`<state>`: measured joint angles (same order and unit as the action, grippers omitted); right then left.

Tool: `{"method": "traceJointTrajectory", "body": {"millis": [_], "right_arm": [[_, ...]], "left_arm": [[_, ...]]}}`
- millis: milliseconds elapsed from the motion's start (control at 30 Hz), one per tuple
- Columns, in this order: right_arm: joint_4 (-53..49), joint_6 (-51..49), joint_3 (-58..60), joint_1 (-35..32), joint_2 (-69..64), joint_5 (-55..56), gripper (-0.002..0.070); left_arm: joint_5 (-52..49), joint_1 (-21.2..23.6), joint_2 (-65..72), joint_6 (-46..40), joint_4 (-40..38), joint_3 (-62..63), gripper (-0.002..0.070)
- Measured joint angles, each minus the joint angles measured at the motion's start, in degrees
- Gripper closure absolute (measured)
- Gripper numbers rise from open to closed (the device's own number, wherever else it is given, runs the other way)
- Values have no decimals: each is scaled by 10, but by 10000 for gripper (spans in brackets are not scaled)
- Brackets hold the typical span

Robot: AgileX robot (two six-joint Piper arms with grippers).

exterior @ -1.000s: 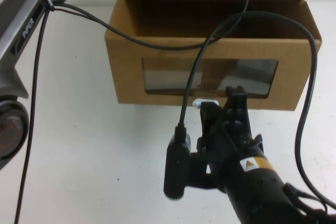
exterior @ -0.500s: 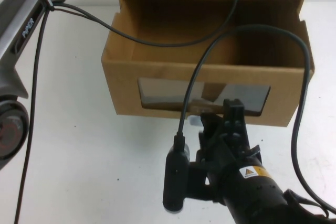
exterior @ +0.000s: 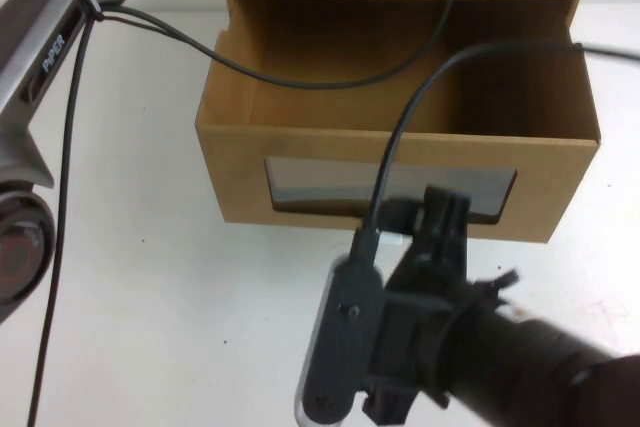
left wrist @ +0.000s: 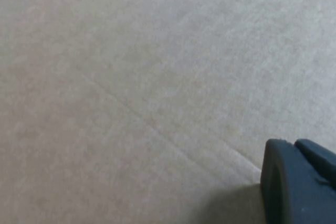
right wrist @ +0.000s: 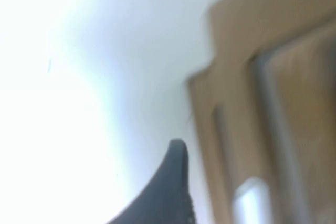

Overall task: Open the shoe box
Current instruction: 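Pull the top drawer of the cardboard box fully open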

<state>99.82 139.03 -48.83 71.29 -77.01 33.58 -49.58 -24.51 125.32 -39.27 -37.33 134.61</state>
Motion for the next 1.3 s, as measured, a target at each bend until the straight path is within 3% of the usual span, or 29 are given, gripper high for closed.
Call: {"method": "traceJointTrajectory", "body": {"millis": [200,333,433,567,667,800,933,1100,1300], "right_arm": [[1,46,-47,1,65,-9,-2],[2,60,-78,1,77,56,66],[2,110,-100,1,77,115,197],[2,207,-126,1,87,177,525],[2,274,-134,1,110,198,647],[2,358,-144,2,170,218,685],[2,375,-150,4,251,250,692],[2,324,-149,4,387,280,694],[2,268,-88,4,502,275,695]], "left_arm": [[5,1,-8,-18,-18,-1,682],[3,1,-29,-24,-4,-10,682],[-8,8,-57,-26,9,-15,682],[-12,23,-110,-27,22,-17,682],[-27,40,-154,-24,22,-17,682],[-77,73,-211,-16,22,-17,682],[-130,113,-272,1,24,-17,682],[-187,149,-349,12,25,-17,682],[-234,154,-450,43,43,-17,682]]}}
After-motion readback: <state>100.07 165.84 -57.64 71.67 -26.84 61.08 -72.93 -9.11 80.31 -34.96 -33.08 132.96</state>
